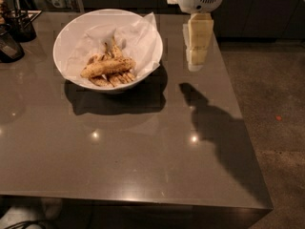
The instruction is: Pick banana from white bowl
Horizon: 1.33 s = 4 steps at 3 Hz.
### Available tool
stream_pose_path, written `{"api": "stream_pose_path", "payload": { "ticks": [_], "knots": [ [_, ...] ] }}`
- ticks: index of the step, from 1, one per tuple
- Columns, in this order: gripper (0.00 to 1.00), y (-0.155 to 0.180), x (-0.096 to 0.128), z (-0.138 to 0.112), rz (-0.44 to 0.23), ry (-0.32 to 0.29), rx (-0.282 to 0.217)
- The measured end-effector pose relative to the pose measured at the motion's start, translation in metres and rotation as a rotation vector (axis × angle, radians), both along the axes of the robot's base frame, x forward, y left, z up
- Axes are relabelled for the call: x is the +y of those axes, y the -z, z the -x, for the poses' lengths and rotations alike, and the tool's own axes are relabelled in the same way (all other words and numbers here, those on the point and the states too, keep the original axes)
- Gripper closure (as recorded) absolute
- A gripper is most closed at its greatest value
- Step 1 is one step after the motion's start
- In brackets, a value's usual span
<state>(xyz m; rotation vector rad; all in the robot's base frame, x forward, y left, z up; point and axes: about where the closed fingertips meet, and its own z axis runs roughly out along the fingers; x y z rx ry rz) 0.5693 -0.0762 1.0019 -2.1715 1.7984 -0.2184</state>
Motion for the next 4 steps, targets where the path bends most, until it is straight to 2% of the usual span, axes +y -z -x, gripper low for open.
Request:
{"api": "stream_pose_path", "payload": {
  "ticks": [1,2,3,4],
  "knots": [
    [0.00,-0.003,0.037,-0.029,0.007,-0.093,0.005],
    [0.00,-0.002,0.084,-0.062,-0.016,-0.180,0.002],
    [0.00,-0.007,0.093,-0.071,-0.041,-0.182,-0.036],
    [0.00,0.022,0.104,-0.075,-0.056,-0.164,0.041]
  ]
}}
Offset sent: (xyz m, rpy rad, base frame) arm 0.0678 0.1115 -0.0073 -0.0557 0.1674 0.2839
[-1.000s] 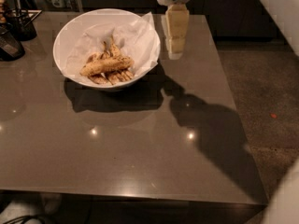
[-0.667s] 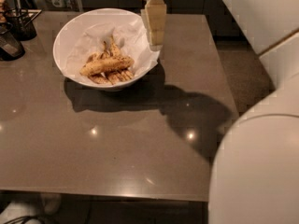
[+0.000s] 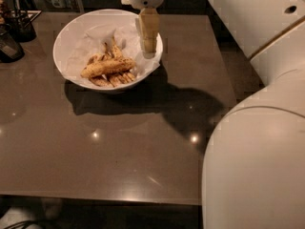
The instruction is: Pick banana from white bowl
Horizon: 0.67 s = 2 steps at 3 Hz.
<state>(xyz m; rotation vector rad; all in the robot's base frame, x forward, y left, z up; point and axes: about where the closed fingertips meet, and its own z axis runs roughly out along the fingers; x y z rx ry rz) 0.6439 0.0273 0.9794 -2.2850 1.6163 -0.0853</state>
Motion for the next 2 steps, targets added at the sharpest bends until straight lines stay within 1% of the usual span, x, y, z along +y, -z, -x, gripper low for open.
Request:
{"api": "stream_pose_path", "payload": {
  "ticks": [1,2],
  "knots": [
    [0.00,0.028,0.007,-0.001,-0.020,0.033,0.075],
    [0.12,0.043,0.009,-0.002,-0.041,0.074,0.125]
  ]
}}
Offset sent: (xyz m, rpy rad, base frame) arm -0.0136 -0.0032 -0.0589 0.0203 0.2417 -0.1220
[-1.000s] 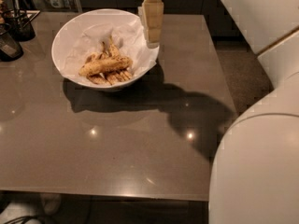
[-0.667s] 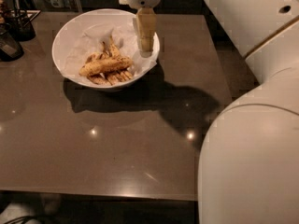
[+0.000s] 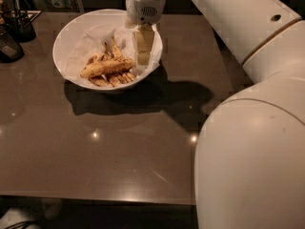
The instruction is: Pick banana from white bowl
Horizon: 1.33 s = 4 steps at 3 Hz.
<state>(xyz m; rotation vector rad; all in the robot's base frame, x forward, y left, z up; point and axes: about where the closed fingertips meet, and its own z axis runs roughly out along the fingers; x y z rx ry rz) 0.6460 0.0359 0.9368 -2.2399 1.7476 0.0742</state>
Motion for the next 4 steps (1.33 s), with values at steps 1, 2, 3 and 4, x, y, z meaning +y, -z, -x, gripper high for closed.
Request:
{"api": "stream_pose_path", "payload": {
  "ticks": [1,2,3,4],
  "knots": [
    [0.13,0.009,0.003,-0.002,-0.003,0.015,0.026],
    [0.19,0.017,0.007,-0.008,0.021,0.015,0.036],
    [0.28,0.020,0.015,-0.014,0.051,-0.007,0.030],
    [0.30,0.020,0.025,-0.018,0.082,-0.030,0.016]
  ]
}}
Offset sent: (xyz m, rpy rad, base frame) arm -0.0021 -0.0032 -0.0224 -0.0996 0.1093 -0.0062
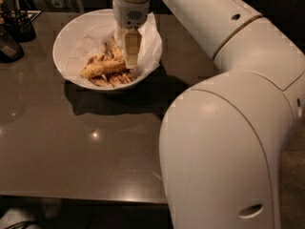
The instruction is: Pick banana from white bowl
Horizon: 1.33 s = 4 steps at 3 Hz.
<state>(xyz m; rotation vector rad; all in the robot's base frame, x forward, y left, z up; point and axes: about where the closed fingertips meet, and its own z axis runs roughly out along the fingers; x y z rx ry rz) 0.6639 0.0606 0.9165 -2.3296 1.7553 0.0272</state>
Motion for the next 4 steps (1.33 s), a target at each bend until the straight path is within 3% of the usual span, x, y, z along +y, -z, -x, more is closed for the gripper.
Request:
{"api": "stream_pose_path", "payload": {
  "ticks": [1,4],
  "knots": [
    [0.38,0.004,0.006,-0.001,0.026,-0.006,-0.002],
    [0.44,0.026,0.014,0.005,0.058,0.007,0.044]
  ]
}}
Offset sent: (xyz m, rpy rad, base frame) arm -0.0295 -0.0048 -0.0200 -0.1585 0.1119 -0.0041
